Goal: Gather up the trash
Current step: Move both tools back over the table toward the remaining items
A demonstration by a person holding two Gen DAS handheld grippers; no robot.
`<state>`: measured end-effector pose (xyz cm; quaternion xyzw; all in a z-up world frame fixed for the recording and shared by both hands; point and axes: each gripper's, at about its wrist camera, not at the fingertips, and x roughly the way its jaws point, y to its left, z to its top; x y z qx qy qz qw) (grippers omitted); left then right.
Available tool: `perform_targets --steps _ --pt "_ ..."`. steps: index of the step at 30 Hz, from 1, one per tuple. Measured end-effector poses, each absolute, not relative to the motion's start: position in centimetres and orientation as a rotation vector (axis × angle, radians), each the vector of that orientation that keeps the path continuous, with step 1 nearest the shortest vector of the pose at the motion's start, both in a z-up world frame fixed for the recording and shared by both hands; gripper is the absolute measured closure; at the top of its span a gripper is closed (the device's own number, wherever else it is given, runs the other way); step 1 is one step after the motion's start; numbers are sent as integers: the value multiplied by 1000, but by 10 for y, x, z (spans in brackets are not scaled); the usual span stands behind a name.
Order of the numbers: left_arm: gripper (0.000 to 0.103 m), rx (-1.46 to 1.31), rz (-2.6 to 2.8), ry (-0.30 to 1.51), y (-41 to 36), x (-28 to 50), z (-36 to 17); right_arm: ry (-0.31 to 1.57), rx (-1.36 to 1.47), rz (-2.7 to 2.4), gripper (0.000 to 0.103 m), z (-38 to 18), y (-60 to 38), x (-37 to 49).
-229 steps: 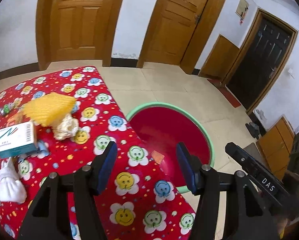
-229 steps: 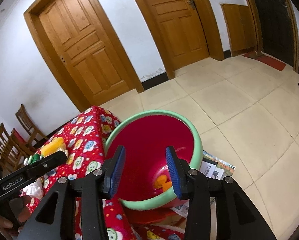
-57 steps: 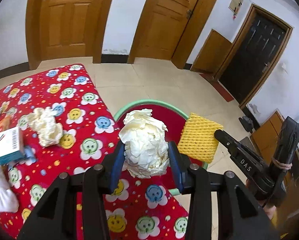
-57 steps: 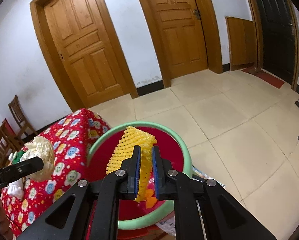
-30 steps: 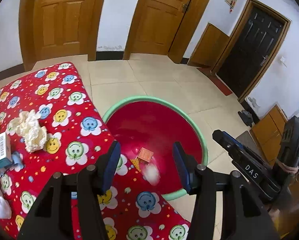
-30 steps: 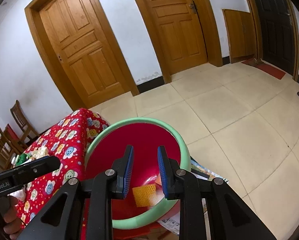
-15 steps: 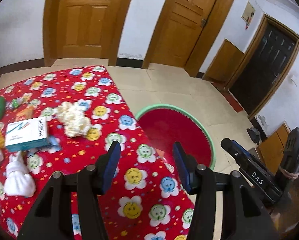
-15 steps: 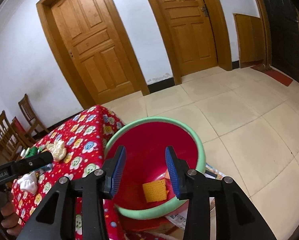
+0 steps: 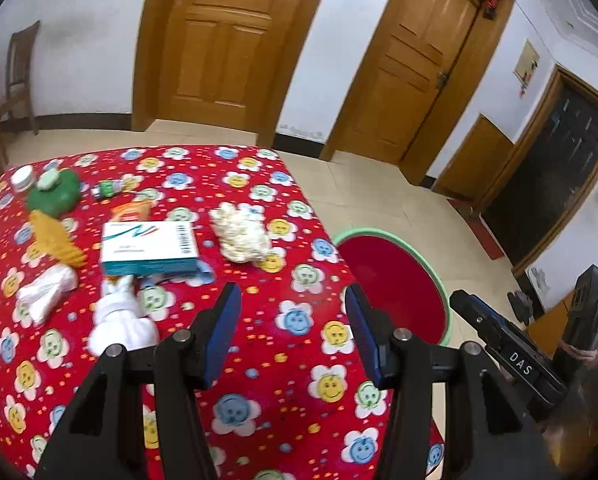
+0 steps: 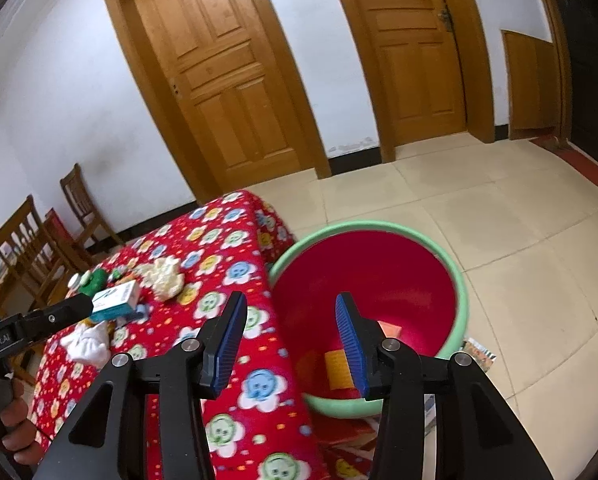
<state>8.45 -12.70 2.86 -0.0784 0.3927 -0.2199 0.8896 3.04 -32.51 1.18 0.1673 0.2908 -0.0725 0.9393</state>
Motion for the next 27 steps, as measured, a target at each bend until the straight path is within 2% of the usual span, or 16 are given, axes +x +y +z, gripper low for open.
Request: perform_targets --steps 27 --pt "49 -267 -231 810 -3 92 11 670 254 -32 55 16 -240 63"
